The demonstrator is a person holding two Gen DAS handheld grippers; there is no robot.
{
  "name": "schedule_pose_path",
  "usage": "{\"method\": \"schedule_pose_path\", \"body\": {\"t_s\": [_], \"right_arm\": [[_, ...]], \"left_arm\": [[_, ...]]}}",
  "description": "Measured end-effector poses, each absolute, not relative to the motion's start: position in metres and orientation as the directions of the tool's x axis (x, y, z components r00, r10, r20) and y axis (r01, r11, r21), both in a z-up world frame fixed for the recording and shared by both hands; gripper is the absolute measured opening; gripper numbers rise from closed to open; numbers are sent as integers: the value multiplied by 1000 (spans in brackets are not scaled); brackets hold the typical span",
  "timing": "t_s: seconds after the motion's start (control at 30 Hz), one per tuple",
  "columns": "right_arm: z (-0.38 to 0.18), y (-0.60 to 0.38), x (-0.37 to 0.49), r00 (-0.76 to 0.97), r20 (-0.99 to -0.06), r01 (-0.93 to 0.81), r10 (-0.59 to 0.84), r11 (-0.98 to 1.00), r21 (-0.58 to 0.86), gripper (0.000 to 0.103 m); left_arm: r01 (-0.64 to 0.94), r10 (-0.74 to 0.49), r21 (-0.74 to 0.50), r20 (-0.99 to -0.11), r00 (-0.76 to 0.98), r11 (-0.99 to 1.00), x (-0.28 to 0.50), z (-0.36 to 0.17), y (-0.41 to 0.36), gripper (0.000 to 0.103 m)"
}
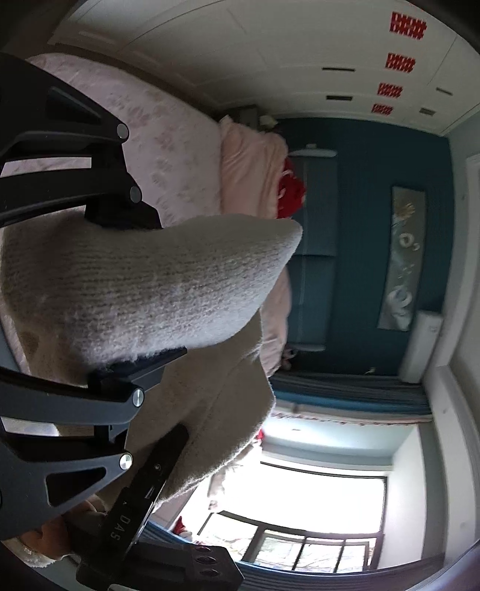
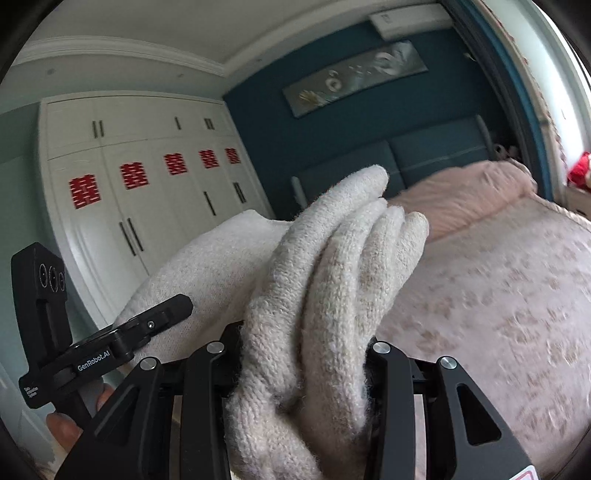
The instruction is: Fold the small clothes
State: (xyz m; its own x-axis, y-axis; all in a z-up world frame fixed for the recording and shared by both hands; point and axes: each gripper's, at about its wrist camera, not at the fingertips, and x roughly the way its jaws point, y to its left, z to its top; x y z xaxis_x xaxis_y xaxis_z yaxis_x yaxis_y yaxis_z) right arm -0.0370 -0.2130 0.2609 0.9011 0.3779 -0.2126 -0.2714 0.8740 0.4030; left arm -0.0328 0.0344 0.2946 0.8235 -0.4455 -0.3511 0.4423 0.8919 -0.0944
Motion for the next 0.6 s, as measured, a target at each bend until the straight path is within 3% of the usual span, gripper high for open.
{"method": "schedule_pose_path", "body": {"t_s": [0.27, 0.47, 0.6], "right_arm": [[267, -175, 13, 877, -210, -330, 433, 859, 391, 38], [227, -142, 75, 834, -280, -336, 476, 840, 425, 38], [173, -123, 118, 802, -363, -297, 474, 844, 447, 39]], "left_arm": [[387, -398, -98, -298, 867, 917, -8, 307, 77, 53], [337, -363, -136, -356, 861, 932, 43, 275, 111, 53], [310, -345, -152, -424, 838, 939, 87, 225, 130, 53]]}}
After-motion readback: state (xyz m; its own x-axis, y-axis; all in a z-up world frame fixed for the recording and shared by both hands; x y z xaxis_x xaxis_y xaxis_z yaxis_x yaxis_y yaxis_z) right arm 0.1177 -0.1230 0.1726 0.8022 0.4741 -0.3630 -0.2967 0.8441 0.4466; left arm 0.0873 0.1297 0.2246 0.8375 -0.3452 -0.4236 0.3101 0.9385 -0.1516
